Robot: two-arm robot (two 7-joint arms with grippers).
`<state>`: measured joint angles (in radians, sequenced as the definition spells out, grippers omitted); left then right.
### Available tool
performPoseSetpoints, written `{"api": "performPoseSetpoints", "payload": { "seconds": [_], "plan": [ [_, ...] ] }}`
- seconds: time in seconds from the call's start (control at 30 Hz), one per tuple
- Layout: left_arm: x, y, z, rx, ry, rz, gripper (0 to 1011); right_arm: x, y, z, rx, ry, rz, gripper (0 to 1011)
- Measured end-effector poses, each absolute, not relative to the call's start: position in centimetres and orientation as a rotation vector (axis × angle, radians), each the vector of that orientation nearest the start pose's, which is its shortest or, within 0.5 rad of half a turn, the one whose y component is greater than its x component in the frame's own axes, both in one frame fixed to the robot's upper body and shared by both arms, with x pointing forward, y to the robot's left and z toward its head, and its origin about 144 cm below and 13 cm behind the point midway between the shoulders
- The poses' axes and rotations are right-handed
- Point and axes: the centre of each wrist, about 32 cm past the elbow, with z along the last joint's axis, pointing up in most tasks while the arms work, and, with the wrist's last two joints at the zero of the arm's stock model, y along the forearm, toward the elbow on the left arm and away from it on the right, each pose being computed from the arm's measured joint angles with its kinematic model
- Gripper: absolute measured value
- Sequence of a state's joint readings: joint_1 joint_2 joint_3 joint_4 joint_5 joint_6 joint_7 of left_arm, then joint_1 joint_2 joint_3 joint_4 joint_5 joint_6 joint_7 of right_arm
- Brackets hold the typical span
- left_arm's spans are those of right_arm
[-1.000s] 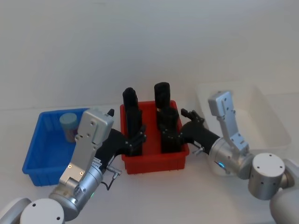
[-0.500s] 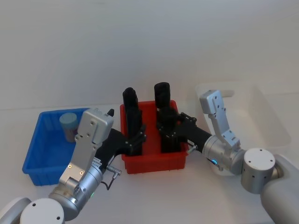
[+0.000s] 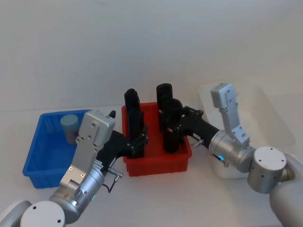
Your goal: Pick the cotton swabs from the blue box and place them into the white box.
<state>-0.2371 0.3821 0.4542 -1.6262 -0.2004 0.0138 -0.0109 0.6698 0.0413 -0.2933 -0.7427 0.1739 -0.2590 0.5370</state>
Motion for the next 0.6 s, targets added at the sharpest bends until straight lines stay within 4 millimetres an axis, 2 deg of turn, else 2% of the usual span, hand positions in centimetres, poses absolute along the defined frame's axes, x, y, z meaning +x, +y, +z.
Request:
{"api": "performPoseSetpoints", "payload": {
  "seconds": [0.6],
  "plan": [
    [49.2,19.8,120.4,0.061,-0.268,1.124,1004,59.0,-20.7,119.9,0.137,-0.162,-1.031,351]
  ]
}}
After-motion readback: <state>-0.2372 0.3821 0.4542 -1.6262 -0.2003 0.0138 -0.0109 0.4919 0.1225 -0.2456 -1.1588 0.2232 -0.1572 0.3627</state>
